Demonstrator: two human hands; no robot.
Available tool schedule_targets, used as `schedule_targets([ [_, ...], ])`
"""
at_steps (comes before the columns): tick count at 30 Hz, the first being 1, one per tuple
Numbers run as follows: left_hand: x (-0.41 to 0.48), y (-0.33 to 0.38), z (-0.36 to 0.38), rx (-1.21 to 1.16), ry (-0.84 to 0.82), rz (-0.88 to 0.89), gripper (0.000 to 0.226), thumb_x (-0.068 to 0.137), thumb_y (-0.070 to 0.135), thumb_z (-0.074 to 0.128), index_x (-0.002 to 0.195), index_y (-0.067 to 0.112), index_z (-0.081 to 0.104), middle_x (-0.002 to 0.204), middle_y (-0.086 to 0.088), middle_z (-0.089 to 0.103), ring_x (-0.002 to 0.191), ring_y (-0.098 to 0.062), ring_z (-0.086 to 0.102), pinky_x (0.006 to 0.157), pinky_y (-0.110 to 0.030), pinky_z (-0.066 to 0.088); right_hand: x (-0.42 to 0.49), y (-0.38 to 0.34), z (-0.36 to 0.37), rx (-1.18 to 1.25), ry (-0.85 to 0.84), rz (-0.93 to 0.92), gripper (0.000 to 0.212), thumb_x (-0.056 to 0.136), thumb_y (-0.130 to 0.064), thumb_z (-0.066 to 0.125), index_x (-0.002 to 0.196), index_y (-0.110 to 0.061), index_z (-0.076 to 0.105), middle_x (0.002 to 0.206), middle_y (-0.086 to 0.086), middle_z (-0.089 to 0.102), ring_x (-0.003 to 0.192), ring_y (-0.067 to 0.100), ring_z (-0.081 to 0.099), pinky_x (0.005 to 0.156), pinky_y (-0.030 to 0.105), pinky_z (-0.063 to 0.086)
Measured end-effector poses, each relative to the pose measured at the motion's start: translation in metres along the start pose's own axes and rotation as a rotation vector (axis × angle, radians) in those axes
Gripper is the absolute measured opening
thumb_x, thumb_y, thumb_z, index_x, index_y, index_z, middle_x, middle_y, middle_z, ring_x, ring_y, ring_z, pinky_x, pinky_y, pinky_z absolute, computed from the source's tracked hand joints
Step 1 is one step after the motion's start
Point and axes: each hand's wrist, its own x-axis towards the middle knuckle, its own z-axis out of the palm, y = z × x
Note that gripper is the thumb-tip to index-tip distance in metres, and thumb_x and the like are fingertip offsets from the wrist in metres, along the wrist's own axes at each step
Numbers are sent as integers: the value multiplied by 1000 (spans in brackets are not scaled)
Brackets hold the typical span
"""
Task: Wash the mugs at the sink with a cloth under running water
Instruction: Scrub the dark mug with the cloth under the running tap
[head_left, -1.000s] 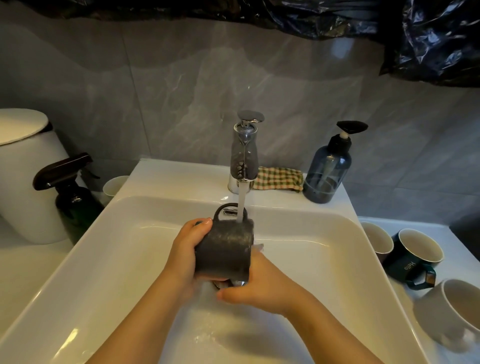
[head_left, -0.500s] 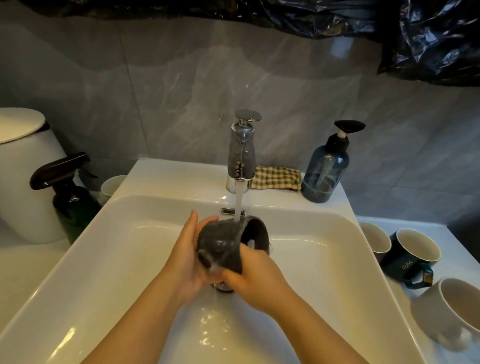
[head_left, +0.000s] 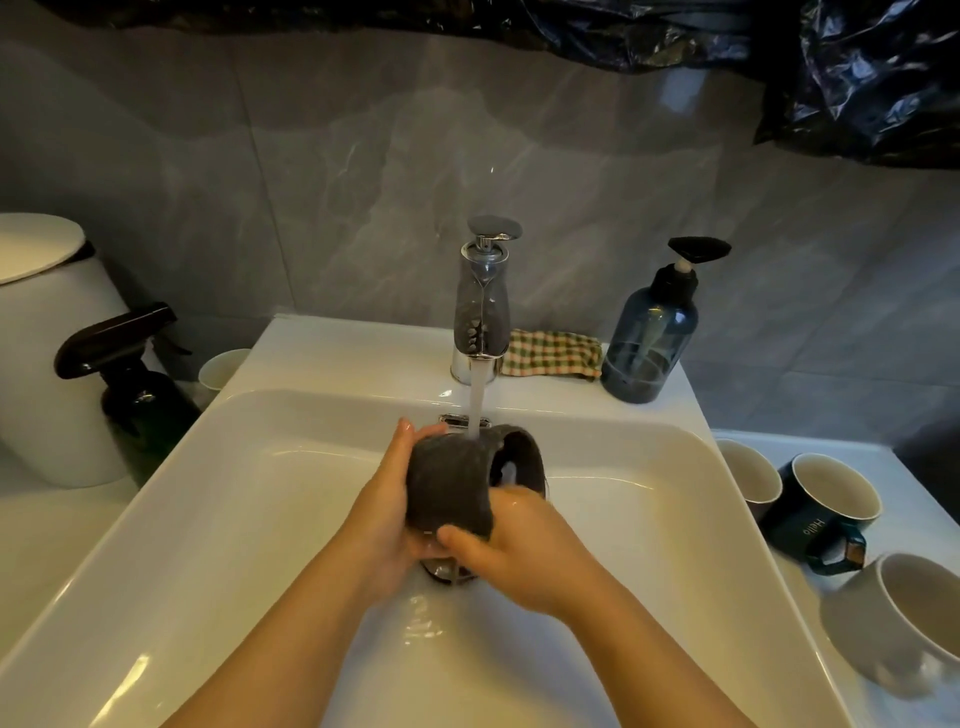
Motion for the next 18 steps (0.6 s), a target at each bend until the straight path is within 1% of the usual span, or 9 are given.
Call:
schedule_targets([
  [1,1,-2,1,33,40,21,34,96,47,36,102,32,66,107,-9,67,100,-30,63,77,-46,55,-1,1,4,1,4,4,19,90,-29,57,101,-17,64,91,5,68,86,19,64,82,40,54],
  [2,3,-4,2,100,85,107,33,98,43,35,99,32,66,106,-8,68,98,-26,64,80,-44,55,-2,-4,6,211,44,55,17,89,-27,58,102,-17,65,93,4,69,88,18,65,84,39,54],
  [5,4,-9,0,387,137,498,21,97,34,41,96,42,60,101,15,65,95,-6,62,81,-24,53,4,-16,-1,1245,68,355,21,87,-20,61,108,-17,63,102,11,70,94,25,66,80,38,57],
  [6,4,-7,-1,471,126,565,19,93,36,42,98,45,58,101,22,63,95,1,59,79,-15,50,6,-15,-3,1428,82,406,24,86,-20,62,110,-16,62,103,14,70,94,29,66,77,40,57],
  [9,6,-5,-4,438,15,495,21,97,30,42,105,46,54,113,14,59,98,0,58,77,-13,50,5,-12,-10,1328,88,320,28,86,-15,62,114,-16,60,105,13,69,97,29,66,73,36,58],
  [12,3,0,0,82,-78,78,26,96,38,39,108,37,62,113,-4,64,101,-25,63,74,-44,57,-1,-7,-10,604,7,103,25,88,-13,60,113,-17,61,105,4,68,98,17,65,82,30,56],
  [14,3,0,0,30,15,-3,29,94,43,43,103,30,67,107,-10,67,100,-30,63,71,-44,56,-2,-3,-3,166,-54,24,21,87,-16,60,107,-15,64,99,6,68,93,19,64,85,37,55],
  [16,8,-6,-2,193,116,168,22,96,36,44,100,31,65,106,-7,67,98,-24,63,71,-38,55,0,-6,1,410,-16,89,17,86,-13,60,102,-13,65,99,13,68,92,23,66,86,38,55],
  [18,11,-11,-7,435,151,469,16,92,34,48,96,42,61,99,17,66,92,-7,62,77,-29,55,4,-12,-3,1044,-24,245,22,82,-11,63,104,-13,65,101,15,69,92,25,67,79,36,58],
])
